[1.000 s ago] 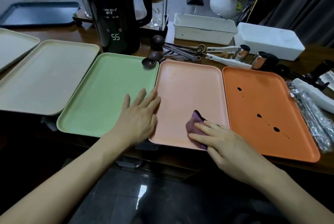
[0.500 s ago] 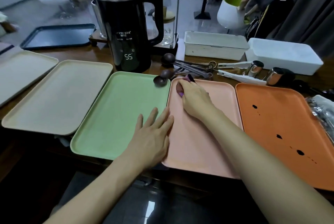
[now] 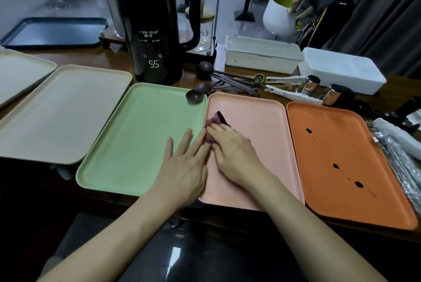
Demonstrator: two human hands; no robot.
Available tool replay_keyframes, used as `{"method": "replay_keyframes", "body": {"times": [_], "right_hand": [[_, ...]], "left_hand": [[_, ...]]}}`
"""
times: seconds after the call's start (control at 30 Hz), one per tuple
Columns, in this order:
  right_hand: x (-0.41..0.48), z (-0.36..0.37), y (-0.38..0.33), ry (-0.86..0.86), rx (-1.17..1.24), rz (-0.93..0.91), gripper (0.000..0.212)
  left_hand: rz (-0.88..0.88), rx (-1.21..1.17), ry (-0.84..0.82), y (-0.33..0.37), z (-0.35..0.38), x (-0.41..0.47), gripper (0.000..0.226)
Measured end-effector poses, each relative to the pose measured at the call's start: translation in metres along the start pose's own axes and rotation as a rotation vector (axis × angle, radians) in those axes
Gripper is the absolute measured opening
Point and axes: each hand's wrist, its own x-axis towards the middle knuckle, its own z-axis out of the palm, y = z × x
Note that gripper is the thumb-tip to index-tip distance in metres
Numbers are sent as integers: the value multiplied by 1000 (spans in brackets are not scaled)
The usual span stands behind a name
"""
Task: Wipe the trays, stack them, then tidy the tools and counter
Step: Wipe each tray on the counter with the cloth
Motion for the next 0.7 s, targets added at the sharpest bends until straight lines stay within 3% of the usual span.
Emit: {"method": "replay_keyframes", "body": {"times": [0.13, 0.33, 0.5, 0.7], "right_hand": [[25, 4, 7, -30, -52, 23, 47], [84, -4, 22, 15, -122, 124, 16], [83, -11, 30, -31, -80, 176, 15], [40, -40, 85, -10, -147, 289, 20]], "left_hand": [[-4, -7, 34, -2, 3, 1, 64], [4, -26, 39, -5, 3, -2, 62], [-24, -12, 31, -4, 0, -4, 64], [-30, -12, -2, -2, -4, -5, 66]]}}
